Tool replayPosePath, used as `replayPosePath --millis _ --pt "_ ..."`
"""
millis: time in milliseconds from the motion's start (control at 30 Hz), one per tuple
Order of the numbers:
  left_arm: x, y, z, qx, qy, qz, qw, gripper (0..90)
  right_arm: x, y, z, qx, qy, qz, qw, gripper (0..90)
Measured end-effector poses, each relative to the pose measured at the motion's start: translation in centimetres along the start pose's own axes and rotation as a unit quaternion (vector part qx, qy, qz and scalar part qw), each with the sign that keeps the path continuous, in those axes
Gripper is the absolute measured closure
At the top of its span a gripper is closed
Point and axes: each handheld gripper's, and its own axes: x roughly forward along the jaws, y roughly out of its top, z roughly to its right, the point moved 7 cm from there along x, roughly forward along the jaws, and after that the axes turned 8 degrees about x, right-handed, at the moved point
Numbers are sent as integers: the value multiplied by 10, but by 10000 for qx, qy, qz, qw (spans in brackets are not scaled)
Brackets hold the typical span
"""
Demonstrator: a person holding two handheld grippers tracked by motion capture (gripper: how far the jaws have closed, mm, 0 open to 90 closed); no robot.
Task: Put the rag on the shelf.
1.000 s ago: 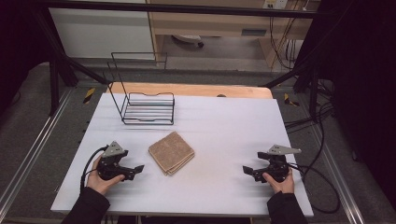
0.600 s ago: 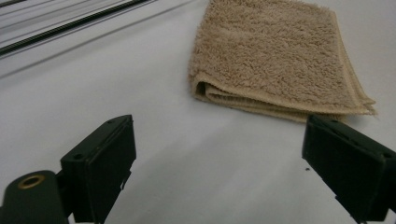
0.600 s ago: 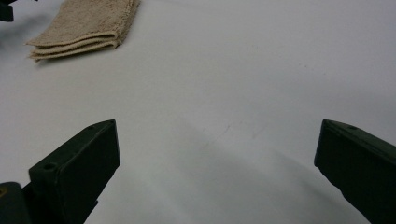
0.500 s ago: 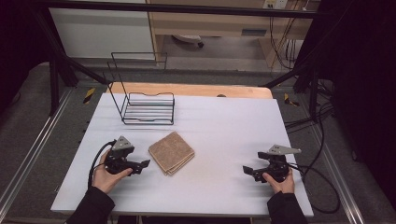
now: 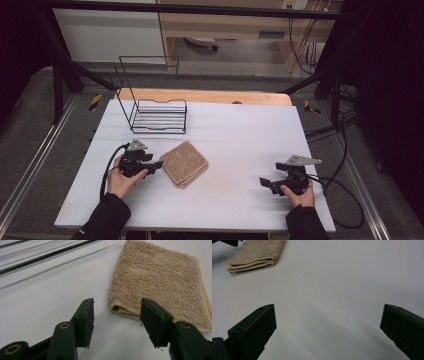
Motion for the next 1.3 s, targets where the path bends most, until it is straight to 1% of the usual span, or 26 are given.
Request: replayPosePath --millis 33,67,133,267,300,467,600,633,667,700,733,767,833,900,933,967,1000,1033,1067,1100,1133,1167,1200,1233,1267,1300 --pt "1 0 0 -3 -15 -8 10000 468 0 0 0 0 0 0 10000 10" --pt "2 0 -1 -2 -13 -22 10000 499 0 0 -1 -5 -7 -11 10000 11" --pt "5 1 -1 -3 -56 -54 10000 512 1 0 0 -46 -11 -17 10000 10" --pt "9 7 -1 20 -93 -39 9999 556 2 1 -3 -68 -7 -13 10000 11" --pt "11 7 -2 -7 -68 -55 10000 565 2 1 -3 -59 -2 -12 10000 11" --pt "20 6 -3 -86 -161 -105 9998 603 2 2 -5 -44 20 0 10000 14" --pt "23 6 -3 -177 -266 -58 9995 660 5 4 -12 -135 45 -1 9999 16" --pt "24 6 -2 -167 -294 -64 9994 684 7 6 -17 -175 64 -33 9998 17" --pt "25 6 -1 -126 -289 -79 9995 684 7 6 -17 -175 64 -33 9998 17" --pt "26 6 0 -83 -277 -98 9995 695 10 7 -22 -211 91 -30 9997 18" --pt "26 6 1 -76 -286 -99 9995 695 10 7 -22 -211 91 -30 9997 18" --pt "26 6 1 -73 -290 -100 9995 715 13 9 -28 -262 97 -64 9996 18" --pt "26 6 2 -60 -309 -113 9994 723 15 10 -31 -295 113 -54 9995 19" --pt "26 6 3 -54 -329 -135 9994 765 21 11 -40 -355 107 -136 9992 20" --pt "26 6 4 -56 -318 -152 9994 765 21 11 -40 -355 107 -136 9992 20" --pt "27 6 4 -61 -298 -166 9994 784 25 13 -46 -391 150 -131 9990 20" --pt "27 6 5 -45 -292 -172 9994 784 25 13 -46 -391 150 -131 9990 20" --pt "27 6 5 -33 -269 -179 9995 791 27 14 -50 -396 167 -141 9990 21" --pt "27 6 6 -44 -256 -184 9995 800 32 18 -58 -414 210 -92 9989 25" --pt "28 6 6 -28 -243 -197 9995 800 32 18 -58 -414 210 -92 9989 25" --pt "28 6 6 -17 -228 -199 9995 806 37 22 -67 -454 207 -108 9987 28" --pt "28 6 6 -39 -230 -197 9995 809 40 24 -71 -487 203 -107 9985 30" --pt "28 6 6 -49 -238 -199 9995 809 40 24 -71 -487 203 -107 9985 30" --pt "28 6 5 -48 -241 -201 9995 811 43 26 -76 -515 193 -87 9985 33" --pt "28 6 5 -45 -242 -198 9995 812 46 27 -81 -491 195 -96 9986 33" --pt "29 6 5 -9 -236 -190 9995 814 54 29 -91 -530 213 -128 9983 42"
